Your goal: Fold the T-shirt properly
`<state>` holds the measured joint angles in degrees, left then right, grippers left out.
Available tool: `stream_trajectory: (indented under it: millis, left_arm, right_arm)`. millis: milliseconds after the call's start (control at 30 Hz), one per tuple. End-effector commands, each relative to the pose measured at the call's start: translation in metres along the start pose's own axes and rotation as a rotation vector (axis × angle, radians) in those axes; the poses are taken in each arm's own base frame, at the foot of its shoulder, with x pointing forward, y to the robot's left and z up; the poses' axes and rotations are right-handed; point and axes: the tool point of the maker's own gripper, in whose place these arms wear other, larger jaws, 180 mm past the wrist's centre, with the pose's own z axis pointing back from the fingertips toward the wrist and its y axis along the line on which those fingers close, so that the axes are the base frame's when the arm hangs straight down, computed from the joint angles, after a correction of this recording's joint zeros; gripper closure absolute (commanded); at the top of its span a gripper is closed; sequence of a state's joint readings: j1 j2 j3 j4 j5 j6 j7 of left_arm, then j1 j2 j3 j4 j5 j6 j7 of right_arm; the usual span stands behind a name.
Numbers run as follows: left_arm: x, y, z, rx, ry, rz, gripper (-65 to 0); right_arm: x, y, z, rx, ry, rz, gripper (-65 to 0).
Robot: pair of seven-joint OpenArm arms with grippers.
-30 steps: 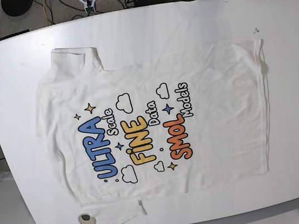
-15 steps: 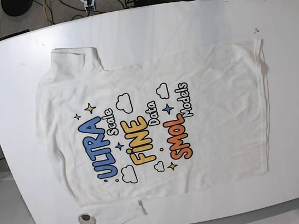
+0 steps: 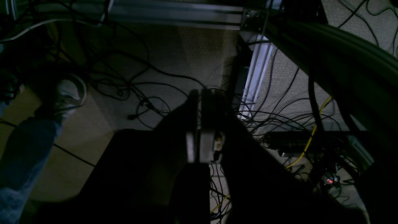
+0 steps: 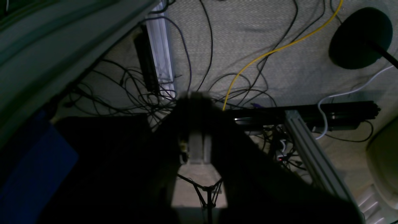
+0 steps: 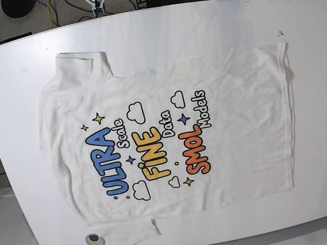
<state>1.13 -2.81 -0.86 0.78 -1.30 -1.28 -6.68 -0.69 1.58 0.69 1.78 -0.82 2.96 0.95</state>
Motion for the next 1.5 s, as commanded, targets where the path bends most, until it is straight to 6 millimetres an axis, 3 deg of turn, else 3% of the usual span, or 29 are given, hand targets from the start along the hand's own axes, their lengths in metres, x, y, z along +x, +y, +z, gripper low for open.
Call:
stream_trajectory:
  millis: [0,200,433,533,667,800,900,1000,1267,1467]
  left_arm:
    - [-0.003,0.007,0.0,0.012,0.009,-0.004,0.0]
    - [-0.015,0.024,0.003,0.037,0.011,-0.015,0.0]
    - [-0.046,0.074,0.014,0.108,0.016,-0.028,0.0]
    - [-0.044,0.079,0.016,0.119,-0.022,-0.025,0.0]
    - [-0.045,0.08,0.015,0.12,-0.003,-0.021,-5.5]
    - [-0.051,0.082,0.016,0.126,0.031,-0.02,-8.1]
    - [-0.054,0.081,0.016,0.121,0.035,-0.015,-6.0]
    - [-0.073,0.08,0.019,0.113,0.058,-0.023,-1.4]
    - [-0.15,0.099,0.055,0.12,0.098,-0.045,-0.9]
    - [-0.167,0.11,0.085,0.092,0.07,-0.124,0.0]
  right_arm:
    - [-0.002,-0.002,0.0,-0.004,0.005,-0.003,0.0]
    - [-0.008,-0.004,0.0,-0.005,0.007,-0.003,0.0]
    - [-0.041,-0.025,0.003,-0.033,0.016,-0.02,0.0]
    - [-0.028,-0.026,0.003,-0.029,-0.02,-0.011,-1.3]
    - [-0.028,-0.028,0.003,-0.036,-0.018,-0.003,-12.2]
    - [-0.027,-0.027,0.003,-0.034,-0.02,-0.009,-12.6]
    - [-0.028,-0.025,0.003,-0.029,-0.02,-0.013,-10.0]
    - [-0.028,-0.026,0.003,-0.028,-0.025,-0.011,-6.0]
    - [-0.072,-0.053,0.013,-0.05,-0.018,0.062,0.0]
    - [-0.084,-0.059,0.032,-0.055,-0.104,0.085,0.0]
